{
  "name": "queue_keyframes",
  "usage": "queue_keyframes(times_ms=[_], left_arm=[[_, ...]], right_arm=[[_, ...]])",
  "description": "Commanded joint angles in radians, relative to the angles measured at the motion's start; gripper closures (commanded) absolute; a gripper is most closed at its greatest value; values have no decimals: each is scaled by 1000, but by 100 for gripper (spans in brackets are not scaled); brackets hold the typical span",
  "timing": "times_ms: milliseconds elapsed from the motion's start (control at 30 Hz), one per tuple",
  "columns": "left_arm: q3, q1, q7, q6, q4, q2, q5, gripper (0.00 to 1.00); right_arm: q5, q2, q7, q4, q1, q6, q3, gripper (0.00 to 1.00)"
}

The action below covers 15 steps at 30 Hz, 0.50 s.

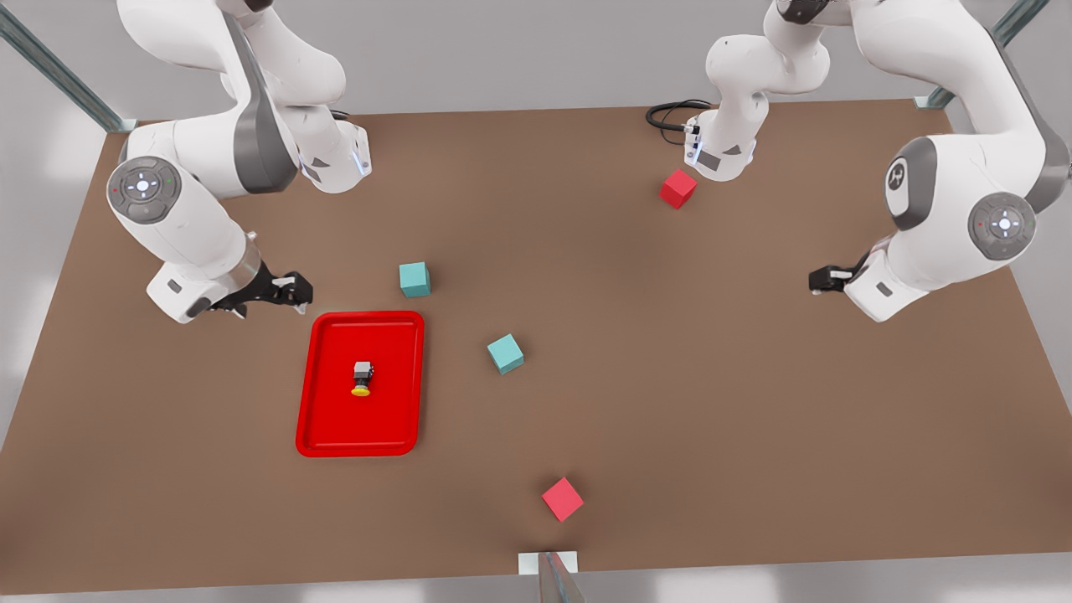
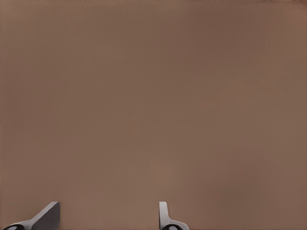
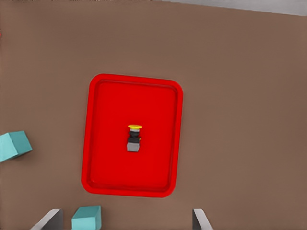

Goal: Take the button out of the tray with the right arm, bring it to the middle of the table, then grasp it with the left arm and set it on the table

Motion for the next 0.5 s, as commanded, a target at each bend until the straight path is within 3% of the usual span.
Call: queue_keyframes(times_ms=[0, 67, 200, 433, 467], left_arm=[[0, -1, 16, 53, 0, 5, 2, 0], [0, -1, 16, 57, -1, 7, 2, 0], [0, -1, 16, 62, -1, 19, 2, 0], [0, -1, 16, 54, -1, 21, 1, 0], [0, -1, 16, 56, -1, 21, 1, 0]], right_arm=[[12, 0, 37, 2, -4, 9, 0, 0], [15, 40, 49, -3, -10, 9, 0, 0], [20, 294, 25, -6, -26, -73, 4, 0], [12, 279, 37, -438, -97, 596, 8, 0], [14, 281, 43, -437, -89, 610, 17, 0]])
